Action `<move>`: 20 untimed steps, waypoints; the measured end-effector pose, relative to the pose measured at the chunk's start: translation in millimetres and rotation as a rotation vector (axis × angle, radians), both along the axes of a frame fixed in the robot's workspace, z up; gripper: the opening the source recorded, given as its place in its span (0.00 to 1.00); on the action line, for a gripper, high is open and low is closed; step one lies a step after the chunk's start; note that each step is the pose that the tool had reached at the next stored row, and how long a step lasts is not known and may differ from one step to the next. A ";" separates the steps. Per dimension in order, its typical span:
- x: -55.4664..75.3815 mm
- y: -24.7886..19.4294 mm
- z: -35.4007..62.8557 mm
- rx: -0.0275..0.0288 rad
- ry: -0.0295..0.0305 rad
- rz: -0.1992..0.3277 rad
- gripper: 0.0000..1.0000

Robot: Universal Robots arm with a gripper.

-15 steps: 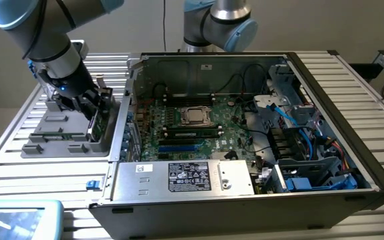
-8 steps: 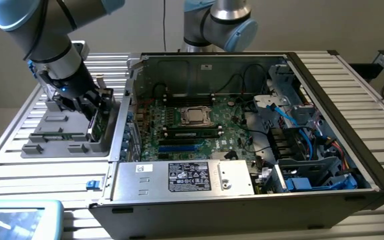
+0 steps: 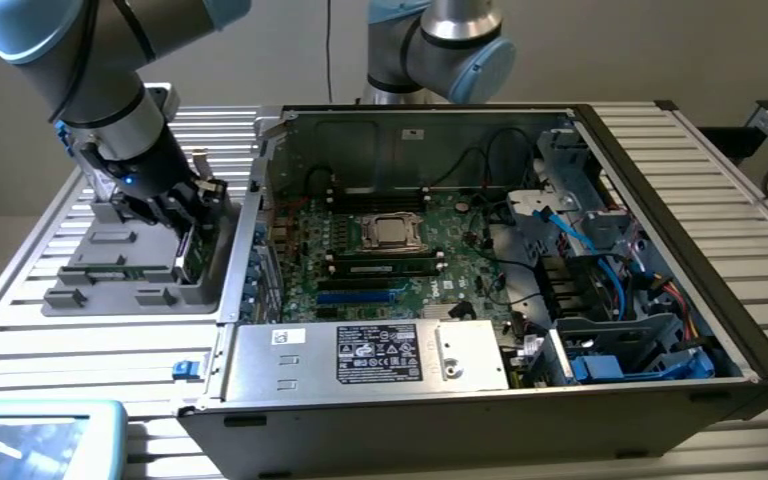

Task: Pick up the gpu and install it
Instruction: 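Pick up the gpu and move the gpu toward the slot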

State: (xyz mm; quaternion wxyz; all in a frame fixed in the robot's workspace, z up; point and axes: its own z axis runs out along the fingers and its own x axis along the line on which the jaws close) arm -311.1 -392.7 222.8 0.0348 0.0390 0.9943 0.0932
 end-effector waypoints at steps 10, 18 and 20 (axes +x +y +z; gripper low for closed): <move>0.1 -0.2 -0.1 -0.0001 0.0000 0.002 0.28; 0.0 -0.3 6.2 0.0003 0.0006 0.004 0.28; 0.0 -0.3 11.4 0.0005 0.0006 0.004 0.28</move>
